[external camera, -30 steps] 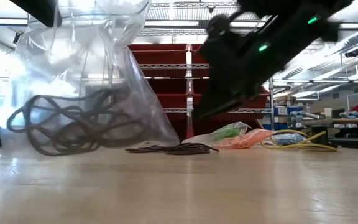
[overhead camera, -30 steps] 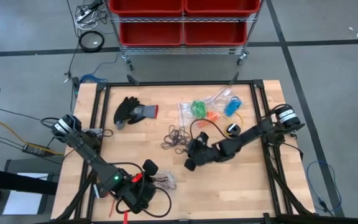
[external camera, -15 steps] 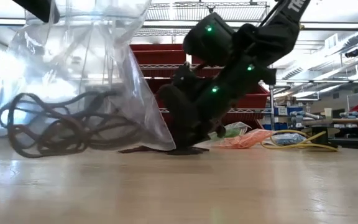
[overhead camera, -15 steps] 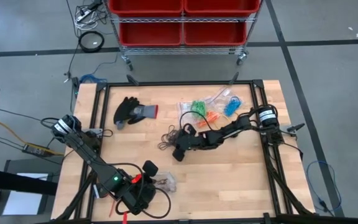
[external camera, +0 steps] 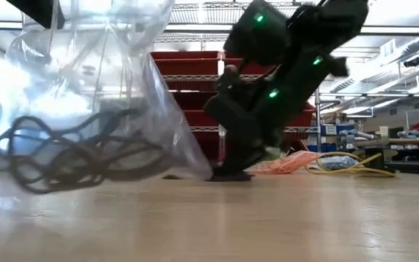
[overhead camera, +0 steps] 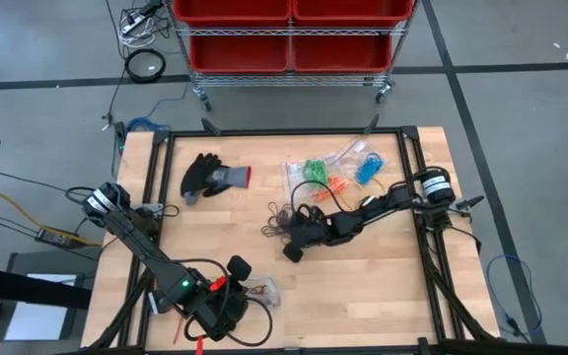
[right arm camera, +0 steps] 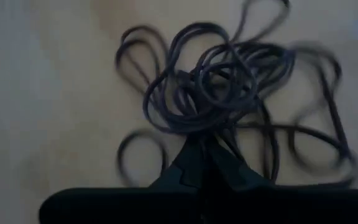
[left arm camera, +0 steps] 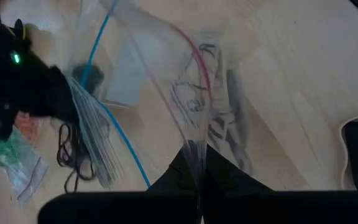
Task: Sort rubber bands
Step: Put the black rubber band into the transparent zip bag
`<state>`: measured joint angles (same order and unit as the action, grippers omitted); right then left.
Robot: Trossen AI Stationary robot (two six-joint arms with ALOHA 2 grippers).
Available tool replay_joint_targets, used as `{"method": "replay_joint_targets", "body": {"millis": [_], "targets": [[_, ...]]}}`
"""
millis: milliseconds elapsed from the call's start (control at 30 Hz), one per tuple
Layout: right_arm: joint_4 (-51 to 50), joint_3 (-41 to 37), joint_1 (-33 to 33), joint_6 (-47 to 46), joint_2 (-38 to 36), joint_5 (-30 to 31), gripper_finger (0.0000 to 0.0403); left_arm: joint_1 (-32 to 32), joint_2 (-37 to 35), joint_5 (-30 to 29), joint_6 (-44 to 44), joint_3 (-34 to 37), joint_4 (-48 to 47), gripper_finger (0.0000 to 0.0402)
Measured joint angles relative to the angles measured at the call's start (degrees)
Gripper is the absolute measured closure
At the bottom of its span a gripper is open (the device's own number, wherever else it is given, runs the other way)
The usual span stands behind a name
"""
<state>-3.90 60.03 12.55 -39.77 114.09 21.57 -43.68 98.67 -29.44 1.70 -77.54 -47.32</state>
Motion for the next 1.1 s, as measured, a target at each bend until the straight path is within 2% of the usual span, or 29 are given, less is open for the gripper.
{"method": "replay_joint_targets", "body": {"millis": [233, 567, 900, 1100], "targets": [[-14.6, -0.2, 8.2, -9.3, -4.5, -2.6, 0.0402, 0.0, 0.0, 0.4, 0.3, 0.0, 0.3, 0.0400], [-21.2, -0.4, 19.9, -19.0, -8.3, -6.6, 0.0403, 0.0, 0.0, 0.4, 0.5, 0.0, 1.3, 0.0400], [-21.9, -0.5, 22.2, -22.1, -11.3, -3.3, 0.0400, 0.0, 0.0, 0.4, 1.6, 0.0, 1.6, 0.0400], [-21.6, -0.4, 22.1, -22.2, -11.5, -1.2, 0.0366, 0.1, 0.0, 0.4, 1.7, 0.0, 1.2, 0.0400]]}}
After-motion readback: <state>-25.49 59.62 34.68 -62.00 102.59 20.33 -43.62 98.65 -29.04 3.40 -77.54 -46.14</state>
